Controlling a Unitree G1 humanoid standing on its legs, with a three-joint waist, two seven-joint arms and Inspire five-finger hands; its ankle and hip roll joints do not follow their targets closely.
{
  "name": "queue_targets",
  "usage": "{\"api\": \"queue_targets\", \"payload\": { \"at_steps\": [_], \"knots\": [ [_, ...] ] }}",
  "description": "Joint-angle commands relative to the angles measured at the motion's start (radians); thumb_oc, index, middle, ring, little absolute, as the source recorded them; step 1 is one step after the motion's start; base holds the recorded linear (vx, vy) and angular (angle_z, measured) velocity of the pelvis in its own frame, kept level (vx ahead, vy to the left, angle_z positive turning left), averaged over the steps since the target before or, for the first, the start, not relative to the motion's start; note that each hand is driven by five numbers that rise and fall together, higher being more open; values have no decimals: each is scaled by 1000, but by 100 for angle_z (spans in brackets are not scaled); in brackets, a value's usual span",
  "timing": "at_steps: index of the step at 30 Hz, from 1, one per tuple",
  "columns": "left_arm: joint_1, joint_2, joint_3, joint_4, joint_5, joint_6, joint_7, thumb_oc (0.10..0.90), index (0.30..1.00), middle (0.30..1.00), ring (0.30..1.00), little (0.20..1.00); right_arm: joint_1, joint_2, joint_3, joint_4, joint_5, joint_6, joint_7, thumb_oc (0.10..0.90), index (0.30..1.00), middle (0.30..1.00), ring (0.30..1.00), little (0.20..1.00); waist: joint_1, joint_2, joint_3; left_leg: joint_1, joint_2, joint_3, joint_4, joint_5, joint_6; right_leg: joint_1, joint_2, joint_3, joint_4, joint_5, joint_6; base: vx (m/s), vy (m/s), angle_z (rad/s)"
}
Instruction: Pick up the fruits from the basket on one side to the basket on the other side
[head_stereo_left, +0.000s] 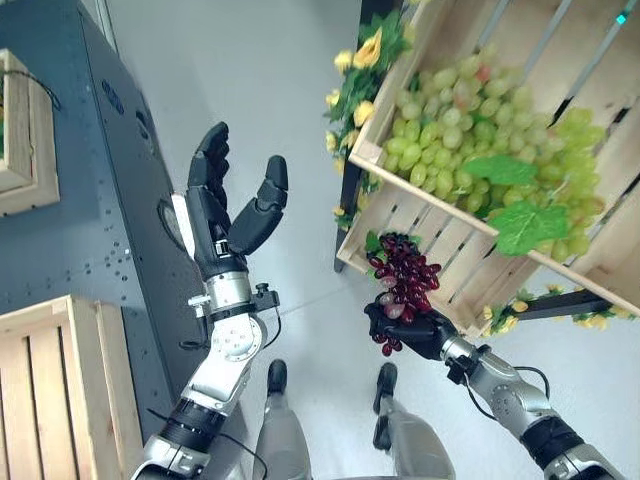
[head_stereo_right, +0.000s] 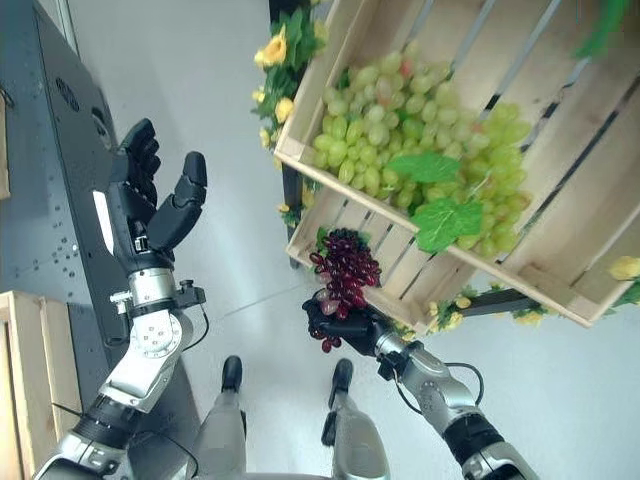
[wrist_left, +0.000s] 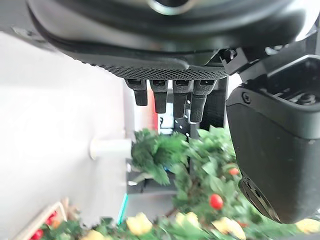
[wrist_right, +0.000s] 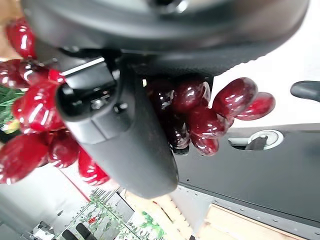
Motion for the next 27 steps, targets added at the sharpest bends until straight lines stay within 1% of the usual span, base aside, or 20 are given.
{"api": "queue_targets", "payload": {
  "at_steps": [1, 2, 3, 5, 6, 8, 9, 10, 13, 15, 18, 19, 20, 21, 24, 26, 27],
  "knots": [
    [-86, 21, -7, -47, 64, -143, 28, 800, 900, 900, 900, 900, -71, 66, -38, -101, 60, -138, 1, 400, 300, 300, 300, 300, -2, -16, -46, -101, -97, 5, 160, -66, 75, -80, -14, 24, 227, -117, -61, -103, 54, 10],
    [-99, 15, -11, -47, 63, -152, 30, 800, 900, 900, 900, 900, -85, 72, -45, -91, 57, -140, 0, 400, 300, 300, 300, 300, -5, -7, -27, -128, -100, 9, 192, -74, 77, -105, -17, 30, 259, -127, -66, -85, 48, 5],
    [-101, 14, -12, -46, 62, -154, 28, 800, 900, 900, 900, 900, -88, 73, -45, -90, 56, -140, -1, 400, 300, 300, 300, 300, -5, -6, -25, -133, -100, 9, 198, -77, 77, -110, -17, 30, 264, -129, -67, -68, 46, 5],
    [-113, 2, -19, -48, 39, -175, 10, 800, 900, 900, 900, 900, -112, 82, -50, -80, 53, -146, -11, 400, 300, 300, 300, 300, -8, 4, 0, -171, -107, 11, 250, -91, 81, -142, -20, 36, 312, -144, -77, -41, 32, 4],
    [-123, -6, -25, -49, 4, -183, -12, 800, 900, 900, 900, 900, -131, 84, -55, -76, 62, -147, -29, 400, 300, 300, 300, 300, -7, 12, 19, -198, -112, 7, 294, -107, 81, -161, -22, 45, 348, -157, -79, 0, 0, 0],
    [-130, -17, -29, -50, -34, -185, -39, 800, 900, 900, 900, 900, -149, 88, -61, -68, 74, -151, -50, 400, 300, 300, 300, 300, -7, 19, 34, -219, -114, 4, 319, -114, 82, -178, -25, 50, 375, -166, -83, -8, 7, -2],
    [-135, -30, -30, -44, -83, -193, -78, 800, 900, 900, 900, 900, -164, 98, -71, -56, 74, -153, -72, 400, 300, 300, 300, 300, -8, 25, 45, -239, -114, 5, 340, -117, 83, -193, -29, 55, 397, -172, -87, 4, 11, 7],
    [-138, -38, -32, -40, -91, -191, -84, 800, 900, 900, 900, 900, -175, 101, -73, -48, 72, -154, -89, 400, 300, 300, 300, 300, -8, 28, 51, -246, -117, 4, 345, -117, 85, -200, -30, 56, 405, -173, -88, 20, 6, 8],
    [-145, -51, -38, -32, -89, -194, -98, 800, 900, 900, 900, 900, -209, 113, -85, -18, 96, -163, -124, 400, 300, 300, 300, 300, -4, 35, 66, -255, -122, 2, 348, -112, 86, -201, -29, 57, 403, -171, -91, 0, 0, 0],
    [-152, -57, -43, -31, -87, -189, -101, 800, 900, 900, 900, 900, -241, 109, -95, 11, 108, -166, -138, 400, 300, 300, 300, 300, 0, 41, 77, -261, -125, -3, 350, -97, 84, -198, -23, 57, 397, -171, -94, 20, -4, -1],
    [-153, -58, -44, -28, -109, -173, -136, 800, 900, 900, 900, 900, -268, 100, -113, 45, 141, -173, -165, 400, 300, 300, 300, 300, 5, 46, 77, -267, -127, -1, 345, -98, 87, -198, -20, 55, 393, -169, -95, 52, -19, 0],
    [-149, -55, -43, -28, -123, -179, -159, 800, 900, 900, 900, 900, -272, 95, -125, 53, 140, -180, -179, 400, 300, 300, 300, 300, 6, 49, 77, -275, -128, -7, 349, -79, 83, -197, -19, 54, 385, -164, -96, 65, -31, 1],
    [-146, -54, -43, -29, -130, -182, -170, 800, 900, 900, 900, 900, -271, 93, -128, 53, 139, -182, -184, 400, 300, 300, 300, 300, 7, 50, 77, -275, -127, -8, 352, -77, 81, -192, -17, 55, 384, -167, -96, 50, -28, 1],
    [-142, -53, -41, -29, -136, -186, -181, 800, 900, 900, 900, 900, -275, 89, -133, 56, 146, -180, -187, 400, 300, 300, 300, 300, 7, 52, 77, -279, -126, -10, 352, -63, 79, -190, -16, 53, 377, -163, -97, 57, -26, 0],
    [-138, -48, -41, -25, -142, -177, -198, 800, 900, 900, 900, 900, -294, 76, -154, 88, 182, -180, -202, 400, 300, 300, 300, 300, 11, 57, 77, -281, -121, -7, 352, -47, 76, -175, -10, 51, 361, -164, -102, 59, -27, -1],
    [-141, -46, -43, -23, -143, -170, -203, 800, 900, 900, 900, 900, -319, 64, -166, 119, 205, -206, -230, 400, 300, 300, 300, 300, 16, 59, 77, -284, -120, -2, 361, -58, 78, -171, -10, 50, 358, -165, -103, 21, -16, 0],
    [-145, -44, -41, -23, -155, -163, -213, 800, 900, 900, 900, 900, -333, 55, -180, 135, 229, -206, -243, 400, 300, 300, 300, 300, 17, 60, 77, -291, -121, -6, 365, -47, 76, -171, -10, 49, 354, -161, -105, 53, -37, 0]
  ]
}}
